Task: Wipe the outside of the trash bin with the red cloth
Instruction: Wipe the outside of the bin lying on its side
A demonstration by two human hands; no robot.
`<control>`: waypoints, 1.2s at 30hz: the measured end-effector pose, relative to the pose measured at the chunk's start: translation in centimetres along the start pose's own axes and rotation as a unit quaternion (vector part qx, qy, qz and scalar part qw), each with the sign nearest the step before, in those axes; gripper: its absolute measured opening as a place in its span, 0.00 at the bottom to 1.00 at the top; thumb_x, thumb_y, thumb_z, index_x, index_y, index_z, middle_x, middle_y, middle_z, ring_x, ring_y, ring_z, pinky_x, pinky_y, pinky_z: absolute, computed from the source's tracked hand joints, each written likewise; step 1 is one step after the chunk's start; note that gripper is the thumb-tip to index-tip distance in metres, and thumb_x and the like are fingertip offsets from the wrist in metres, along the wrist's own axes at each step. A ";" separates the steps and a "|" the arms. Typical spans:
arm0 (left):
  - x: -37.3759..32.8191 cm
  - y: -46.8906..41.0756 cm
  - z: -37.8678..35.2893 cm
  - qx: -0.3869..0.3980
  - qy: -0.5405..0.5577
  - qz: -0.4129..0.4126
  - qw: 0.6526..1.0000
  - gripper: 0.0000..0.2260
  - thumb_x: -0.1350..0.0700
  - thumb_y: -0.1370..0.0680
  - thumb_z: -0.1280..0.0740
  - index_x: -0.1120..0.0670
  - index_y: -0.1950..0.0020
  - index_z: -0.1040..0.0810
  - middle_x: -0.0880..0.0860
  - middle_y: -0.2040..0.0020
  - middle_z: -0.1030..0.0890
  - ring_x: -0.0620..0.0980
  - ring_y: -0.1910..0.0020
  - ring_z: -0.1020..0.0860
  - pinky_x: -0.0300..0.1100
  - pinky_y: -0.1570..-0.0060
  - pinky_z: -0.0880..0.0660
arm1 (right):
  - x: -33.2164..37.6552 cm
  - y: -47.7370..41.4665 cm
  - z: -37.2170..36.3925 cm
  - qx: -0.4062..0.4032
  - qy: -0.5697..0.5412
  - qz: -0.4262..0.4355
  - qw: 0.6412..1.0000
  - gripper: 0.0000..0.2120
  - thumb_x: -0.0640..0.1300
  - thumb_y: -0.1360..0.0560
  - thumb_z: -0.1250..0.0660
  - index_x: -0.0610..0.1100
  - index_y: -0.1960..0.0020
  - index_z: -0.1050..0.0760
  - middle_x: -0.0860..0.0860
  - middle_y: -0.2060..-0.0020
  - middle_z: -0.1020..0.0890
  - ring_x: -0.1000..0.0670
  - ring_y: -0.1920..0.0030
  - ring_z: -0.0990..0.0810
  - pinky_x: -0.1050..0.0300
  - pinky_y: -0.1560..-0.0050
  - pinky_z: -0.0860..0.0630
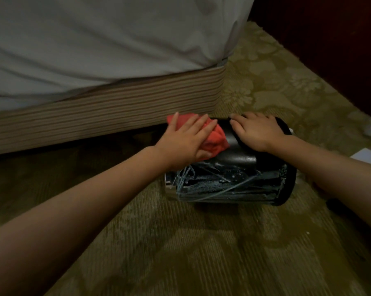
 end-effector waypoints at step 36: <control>3.3 2.6 0.1 0.029 0.034 0.009 0.999 0.36 0.37 0.26 0.43 0.40 0.27 0.64 0.45 0.23 0.58 0.46 0.24 0.56 0.59 0.31 0.62 | -0.3 -0.3 0.3 -0.006 -0.025 0.014 1.000 0.26 0.62 0.22 0.59 0.57 0.27 0.40 0.48 0.30 0.31 0.41 0.33 0.34 0.42 0.36 0.39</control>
Point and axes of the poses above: each hand's wrist, its own y-axis away from the middle knuckle, its own z-axis out of the back of the hand, x = y × z, the point moved 4 cm from there along -y, towards the middle knuckle
